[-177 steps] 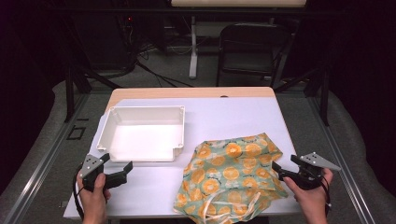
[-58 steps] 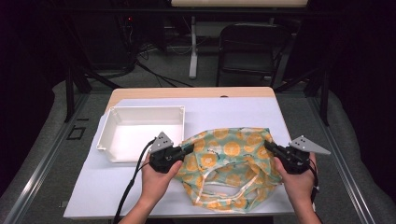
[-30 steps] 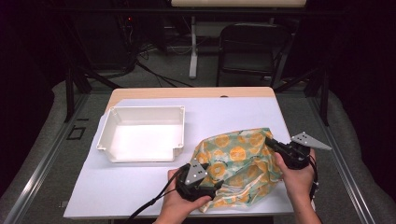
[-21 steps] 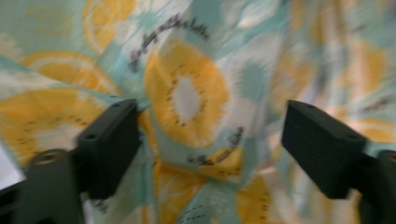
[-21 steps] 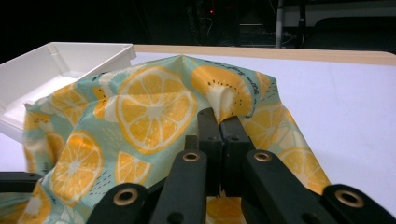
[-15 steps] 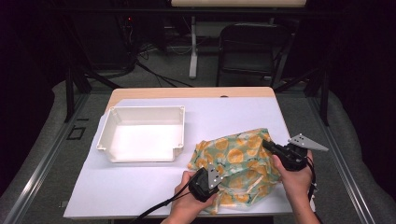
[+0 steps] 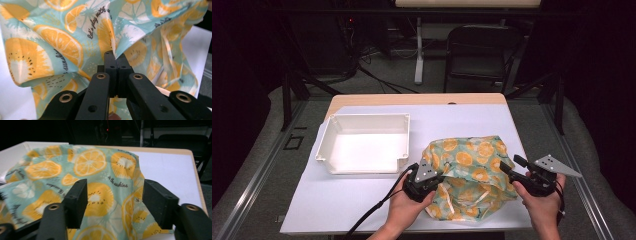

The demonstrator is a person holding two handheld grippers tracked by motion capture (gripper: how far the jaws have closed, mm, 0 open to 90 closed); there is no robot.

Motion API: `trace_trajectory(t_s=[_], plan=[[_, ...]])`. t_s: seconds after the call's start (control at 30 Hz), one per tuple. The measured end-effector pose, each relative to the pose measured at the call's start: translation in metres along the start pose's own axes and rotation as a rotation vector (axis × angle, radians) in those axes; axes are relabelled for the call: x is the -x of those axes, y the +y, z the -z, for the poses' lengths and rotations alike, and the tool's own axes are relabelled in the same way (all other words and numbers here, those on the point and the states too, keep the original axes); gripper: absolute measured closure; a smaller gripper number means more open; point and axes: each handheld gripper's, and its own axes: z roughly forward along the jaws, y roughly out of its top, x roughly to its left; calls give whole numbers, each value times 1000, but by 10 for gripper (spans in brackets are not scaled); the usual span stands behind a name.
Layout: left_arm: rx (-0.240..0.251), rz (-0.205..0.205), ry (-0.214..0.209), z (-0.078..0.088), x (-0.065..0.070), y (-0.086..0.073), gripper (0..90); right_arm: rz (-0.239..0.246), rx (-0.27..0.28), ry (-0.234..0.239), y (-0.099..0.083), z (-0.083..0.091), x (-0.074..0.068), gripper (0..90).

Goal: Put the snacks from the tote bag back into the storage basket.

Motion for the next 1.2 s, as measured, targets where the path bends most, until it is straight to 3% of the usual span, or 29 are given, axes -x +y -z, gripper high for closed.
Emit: trace_trajectory(t_s=[0.1,0.23,0.4,0.5,0.6,0.67,0.7,0.73,0.77,0.8,0.9,1.03,1.2], plan=[[28,27,-7,3,-5,8,900,4,42,5,1,15,-7,316],[48,40,-18,5,-8,15,900,10,70,84,1,22,-21,299],[72,71,-35,7,-12,23,900,78,24,179,-5,6,-46,269],[96,99,-43,9,-18,26,900,116,-48,193,-13,-8,-55,248],[109,118,-54,11,-22,29,900,128,-114,138,-20,-19,-58,274],[115,124,-62,11,-24,31,900,115,-133,74,-24,-25,-58,367],[116,122,-63,11,-24,32,900,111,-141,46,-25,-26,-57,463],[116,122,-63,11,-24,32,900,111,-141,46,-25,-26,-57,463],[119,120,-66,10,-24,33,900,105,-138,31,-25,-28,-56,554],[119,121,-70,10,-23,34,900,104,-139,28,-25,-27,-52,766],[120,121,-66,9,-22,34,900,83,-115,32,-23,-23,-45,890],[120,110,-56,8,-26,38,899,74,-33,32,-11,-14,-40,900],[102,108,-33,0,-36,46,894,90,4,12,6,-19,-35,900]])
